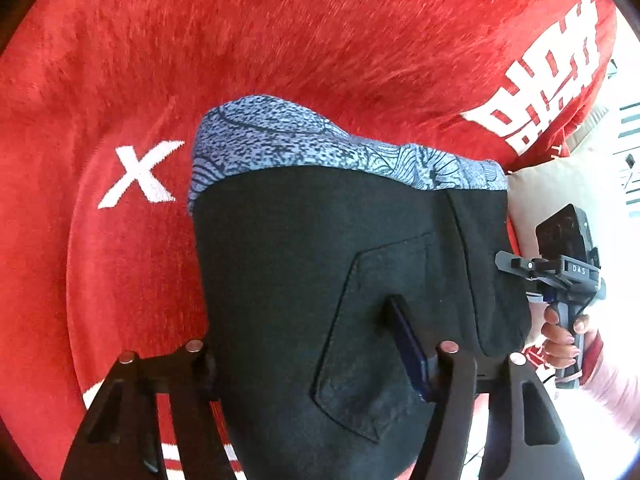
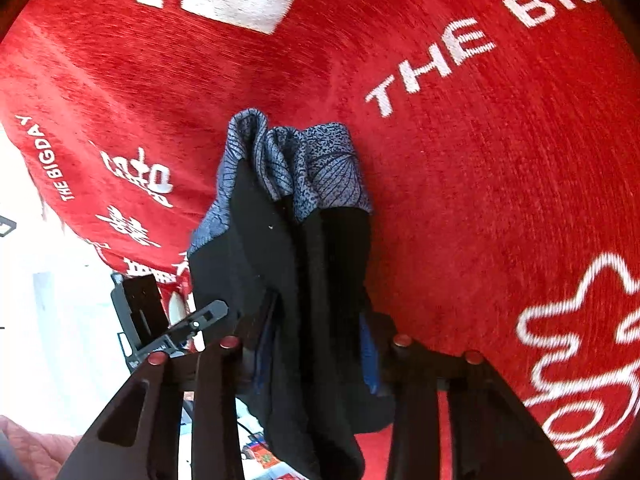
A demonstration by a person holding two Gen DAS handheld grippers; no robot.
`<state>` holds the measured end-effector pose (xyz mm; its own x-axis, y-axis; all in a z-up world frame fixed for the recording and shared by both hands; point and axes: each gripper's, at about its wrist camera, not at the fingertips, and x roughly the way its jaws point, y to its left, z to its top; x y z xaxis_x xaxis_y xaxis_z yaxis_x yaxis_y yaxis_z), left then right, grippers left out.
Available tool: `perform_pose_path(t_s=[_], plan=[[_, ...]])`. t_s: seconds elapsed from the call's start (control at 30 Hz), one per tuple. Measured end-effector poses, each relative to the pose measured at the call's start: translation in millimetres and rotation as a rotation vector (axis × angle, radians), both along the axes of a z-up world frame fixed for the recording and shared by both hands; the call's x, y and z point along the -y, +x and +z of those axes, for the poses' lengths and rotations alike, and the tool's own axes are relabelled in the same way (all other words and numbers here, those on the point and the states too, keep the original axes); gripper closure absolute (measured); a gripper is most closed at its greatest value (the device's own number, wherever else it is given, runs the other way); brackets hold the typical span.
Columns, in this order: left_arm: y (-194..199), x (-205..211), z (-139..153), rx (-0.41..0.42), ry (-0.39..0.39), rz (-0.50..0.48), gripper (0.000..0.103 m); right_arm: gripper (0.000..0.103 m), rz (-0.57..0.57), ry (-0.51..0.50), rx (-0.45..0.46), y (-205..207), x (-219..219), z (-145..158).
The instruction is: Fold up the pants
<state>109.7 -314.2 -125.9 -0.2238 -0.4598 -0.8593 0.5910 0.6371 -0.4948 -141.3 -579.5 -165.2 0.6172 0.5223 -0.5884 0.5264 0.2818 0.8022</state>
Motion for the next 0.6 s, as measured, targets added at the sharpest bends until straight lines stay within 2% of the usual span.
perform_pose_path(t_s=[0.23, 0.43, 0.6], plan=[[-10.8, -11.4, 24.7, -0.012, -0.026, -0.013, 0.039, 0.066, -0.01, 0.018, 0.035, -14.7, -8.0, 23.9], [-39.1, -35.6, 46.6, 0.001, -0.018, -0.027, 0.039, 0.066, -0.002, 0.023, 0.038, -33.0, -24.7, 43.7], [-67.6, -57.2, 47.3, -0.018, 0.012, -0.004, 0.039, 0.066, 0.017, 0.02, 0.021, -57.7, -50.5, 55.7]])
